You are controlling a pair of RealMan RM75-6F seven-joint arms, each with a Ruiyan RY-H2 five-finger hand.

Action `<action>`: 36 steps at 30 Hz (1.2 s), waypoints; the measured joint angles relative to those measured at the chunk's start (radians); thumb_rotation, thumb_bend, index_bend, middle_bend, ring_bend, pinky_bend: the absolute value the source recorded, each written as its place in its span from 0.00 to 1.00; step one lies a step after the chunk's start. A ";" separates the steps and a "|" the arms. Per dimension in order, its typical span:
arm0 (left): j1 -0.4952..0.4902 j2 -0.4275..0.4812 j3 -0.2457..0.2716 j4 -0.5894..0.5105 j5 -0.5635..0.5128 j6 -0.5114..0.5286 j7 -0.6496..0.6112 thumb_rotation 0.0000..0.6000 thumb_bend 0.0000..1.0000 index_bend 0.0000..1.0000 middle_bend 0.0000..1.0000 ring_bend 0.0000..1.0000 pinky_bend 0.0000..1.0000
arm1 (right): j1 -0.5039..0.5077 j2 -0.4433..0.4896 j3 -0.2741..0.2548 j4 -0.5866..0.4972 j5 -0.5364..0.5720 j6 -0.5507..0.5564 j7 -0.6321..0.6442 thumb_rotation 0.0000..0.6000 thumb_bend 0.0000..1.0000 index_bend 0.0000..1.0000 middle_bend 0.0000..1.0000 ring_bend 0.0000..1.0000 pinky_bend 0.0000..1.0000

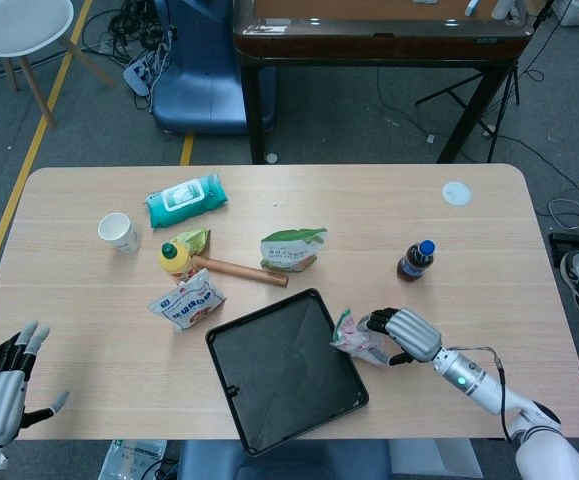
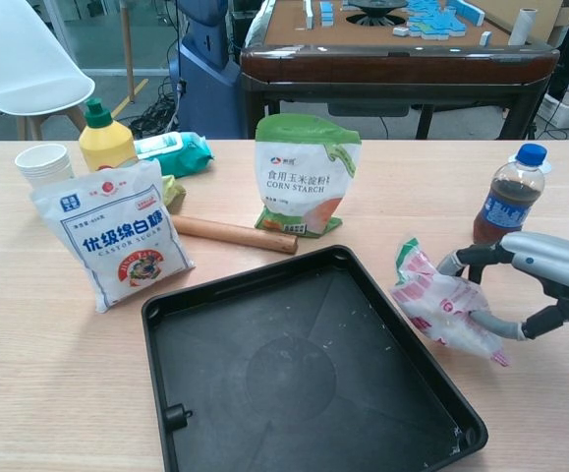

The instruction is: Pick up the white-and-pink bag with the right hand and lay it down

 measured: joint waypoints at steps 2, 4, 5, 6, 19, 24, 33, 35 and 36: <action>0.000 -0.001 0.000 -0.001 0.000 0.000 0.001 1.00 0.18 0.08 0.01 0.00 0.05 | 0.000 0.001 -0.005 -0.003 -0.004 -0.001 -0.004 1.00 0.48 0.34 0.33 0.29 0.35; 0.000 0.000 0.001 -0.002 0.001 0.000 0.002 1.00 0.18 0.08 0.01 0.00 0.05 | 0.000 0.004 -0.006 -0.004 -0.006 0.000 -0.012 1.00 0.48 0.30 0.32 0.26 0.29; 0.000 0.000 0.001 -0.002 0.001 0.000 0.003 1.00 0.18 0.08 0.01 0.00 0.05 | 0.000 0.005 -0.006 -0.005 -0.005 0.000 -0.014 1.00 0.47 0.29 0.32 0.26 0.28; 0.000 0.000 0.001 -0.003 0.001 0.001 0.003 1.00 0.18 0.08 0.01 0.00 0.05 | 0.000 0.007 -0.006 -0.007 -0.005 -0.001 -0.016 1.00 0.43 0.27 0.30 0.24 0.26; -0.002 0.003 0.001 -0.006 0.005 0.004 0.002 1.00 0.18 0.08 0.01 0.00 0.05 | -0.007 0.030 0.002 -0.052 0.005 0.006 -0.040 1.00 0.05 0.13 0.20 0.15 0.15; -0.004 0.006 0.001 -0.008 0.010 0.003 0.000 1.00 0.18 0.08 0.01 0.00 0.05 | -0.011 0.054 0.019 -0.082 0.015 0.049 -0.052 1.00 0.04 0.12 0.20 0.15 0.15; -0.013 0.022 -0.009 -0.012 0.005 0.000 0.002 1.00 0.18 0.08 0.01 0.00 0.05 | -0.023 0.152 0.066 -0.228 0.039 0.158 -0.117 1.00 0.07 0.13 0.24 0.15 0.15; -0.017 0.026 -0.014 -0.011 -0.002 -0.004 0.004 1.00 0.18 0.08 0.01 0.00 0.05 | -0.029 0.185 0.076 -0.281 0.046 0.171 -0.156 1.00 0.10 0.15 0.29 0.17 0.18; -0.019 0.027 -0.016 -0.010 -0.005 -0.006 0.003 1.00 0.18 0.08 0.01 0.00 0.05 | -0.033 0.209 0.081 -0.320 0.052 0.175 -0.191 1.00 0.11 0.17 0.31 0.18 0.20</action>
